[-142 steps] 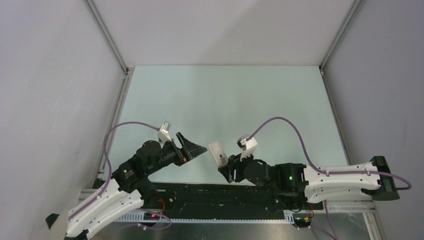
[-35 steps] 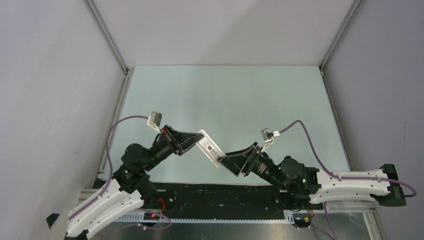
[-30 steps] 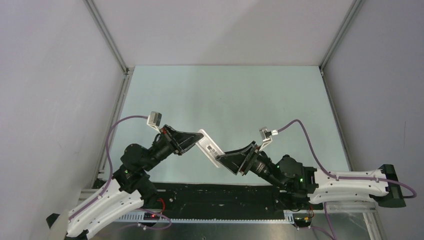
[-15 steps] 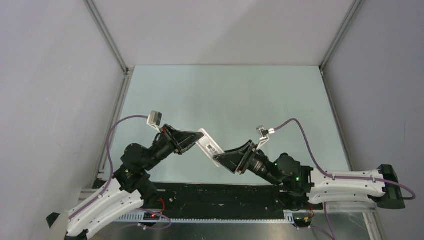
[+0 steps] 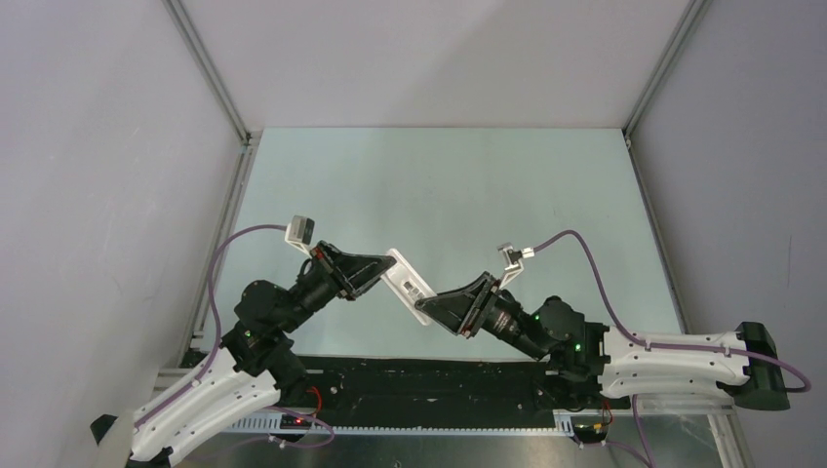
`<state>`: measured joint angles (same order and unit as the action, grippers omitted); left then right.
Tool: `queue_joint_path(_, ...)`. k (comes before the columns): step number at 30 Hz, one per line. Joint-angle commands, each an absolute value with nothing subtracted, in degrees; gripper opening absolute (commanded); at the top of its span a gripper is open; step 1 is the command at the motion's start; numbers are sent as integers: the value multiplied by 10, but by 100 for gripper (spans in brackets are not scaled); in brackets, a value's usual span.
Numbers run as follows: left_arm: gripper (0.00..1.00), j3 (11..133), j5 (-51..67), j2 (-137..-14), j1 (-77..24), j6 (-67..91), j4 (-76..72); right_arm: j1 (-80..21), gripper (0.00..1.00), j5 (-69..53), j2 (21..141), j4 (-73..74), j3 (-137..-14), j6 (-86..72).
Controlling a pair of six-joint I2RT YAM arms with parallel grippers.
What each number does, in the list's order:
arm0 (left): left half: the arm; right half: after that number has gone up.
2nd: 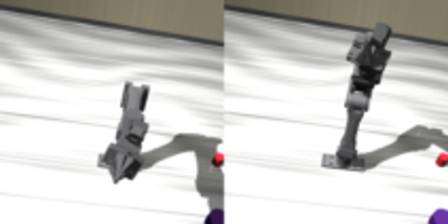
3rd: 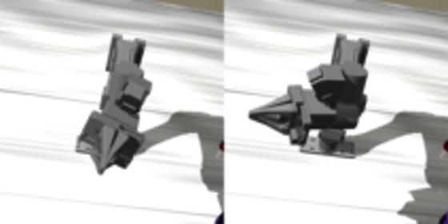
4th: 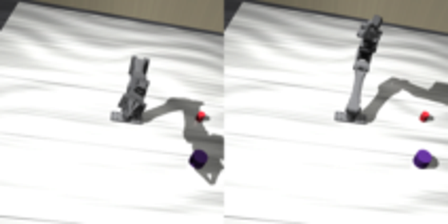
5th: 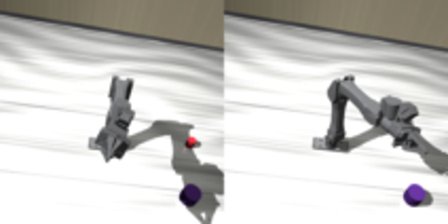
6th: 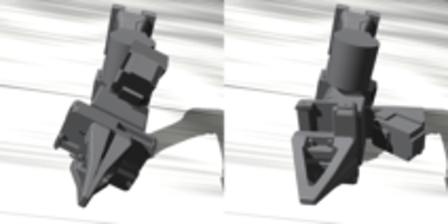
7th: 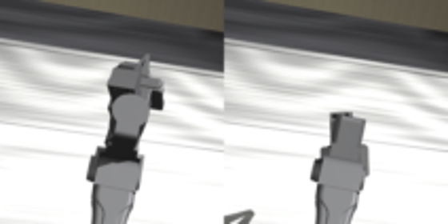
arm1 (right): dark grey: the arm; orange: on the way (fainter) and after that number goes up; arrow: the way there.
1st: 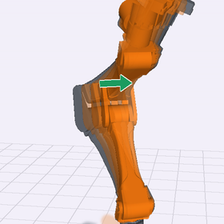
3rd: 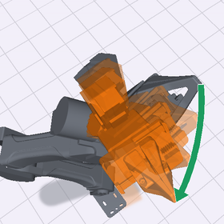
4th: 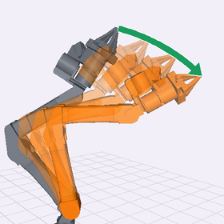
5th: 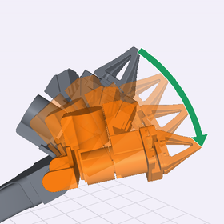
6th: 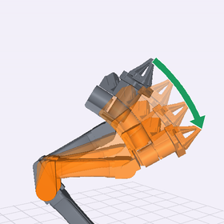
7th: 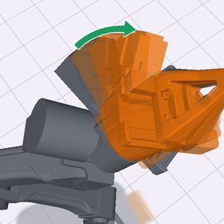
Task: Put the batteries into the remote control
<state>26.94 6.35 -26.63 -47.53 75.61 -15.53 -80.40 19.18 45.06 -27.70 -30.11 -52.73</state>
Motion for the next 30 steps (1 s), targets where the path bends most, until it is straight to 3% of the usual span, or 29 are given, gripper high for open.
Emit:
queue_joint_path(1,6,264,57,-270,-479,767,-173,-802,19,188,441,-293,-302,-513)
queue_joint_path(3,18,261,58,-272,-479,770,-173,-802,10,196,430,-282,-302,-507)
queue_joint_path(5,38,258,58,-272,-479,773,-173,-802,4,205,417,-271,-302,-501)
queue_joint_path(7,64,254,55,-271,-479,776,-172,-803,0,211,407,-264,-302,-490)
queue_joint_path(10,83,252,56,-268,-479,777,-165,-803,0,226,393,-227,-310,-466)
queue_joint_path(11,93,254,57,-268,-478,777,-155,-804,0,233,386,-201,-316,-449)
queue_joint_path(13,99,260,60,-267,-479,774,-132,-809,0,271,378,-145,-337,-416)
queue_joint_path(21,100,344,41,-271,-478,738,74,-841,0,431,415,70,-460,-207)
queue_joint_path(30,100,386,67,-311,-479,753,132,-966,0,608,543,-79,-477,297)
